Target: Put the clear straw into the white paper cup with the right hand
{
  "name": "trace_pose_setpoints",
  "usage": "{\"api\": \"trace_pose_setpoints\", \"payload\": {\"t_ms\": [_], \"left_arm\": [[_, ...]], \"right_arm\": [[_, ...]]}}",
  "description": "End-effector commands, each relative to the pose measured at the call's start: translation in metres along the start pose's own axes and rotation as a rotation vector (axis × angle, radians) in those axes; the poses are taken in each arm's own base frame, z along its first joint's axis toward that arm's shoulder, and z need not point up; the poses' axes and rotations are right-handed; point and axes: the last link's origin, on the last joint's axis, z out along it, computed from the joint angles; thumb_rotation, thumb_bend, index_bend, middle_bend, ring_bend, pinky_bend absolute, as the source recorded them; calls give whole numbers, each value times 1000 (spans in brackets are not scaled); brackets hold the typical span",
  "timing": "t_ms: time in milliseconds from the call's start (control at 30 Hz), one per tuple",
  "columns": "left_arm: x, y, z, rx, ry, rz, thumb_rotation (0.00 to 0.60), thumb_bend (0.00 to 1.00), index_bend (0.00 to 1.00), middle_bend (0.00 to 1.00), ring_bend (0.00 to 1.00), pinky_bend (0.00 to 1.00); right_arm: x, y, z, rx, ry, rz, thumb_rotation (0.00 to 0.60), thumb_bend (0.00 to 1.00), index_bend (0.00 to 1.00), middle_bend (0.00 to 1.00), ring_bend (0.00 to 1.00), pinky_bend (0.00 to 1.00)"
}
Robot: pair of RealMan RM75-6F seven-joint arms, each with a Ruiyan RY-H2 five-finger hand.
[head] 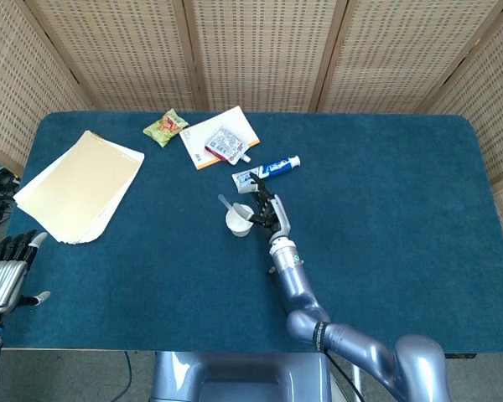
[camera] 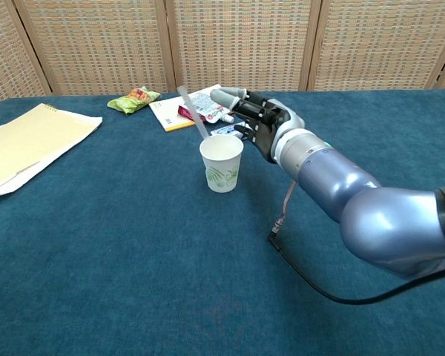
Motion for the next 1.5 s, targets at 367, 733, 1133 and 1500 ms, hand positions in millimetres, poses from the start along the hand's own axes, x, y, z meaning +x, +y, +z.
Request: {"api": "trace_pose_setpoints", "payload": {"t_ms": [367,733,1133,1500], "left_arm": [[0,1,0,-3,2,0,600,84,0,0,0,0],[4,1,-2,-1,28,0,600,84,0,0,0,0],[10,6,-6,-9,78,6,600,84,0,0,0,0],[8,18,-11,-41,108,40,600,84,0,0,0,0]], "right_arm": [[6,-7,-3,12,-6,-14,600,385,437,91,0,0],[54,-45,-14,67,18,-153,600,380,418,66,0,0],[197,-105,-93,4,139,-850,600,268,258,0,0,0],[266,-125,-192,-120,259,-1547,600,238,144,0,0,0]]}}
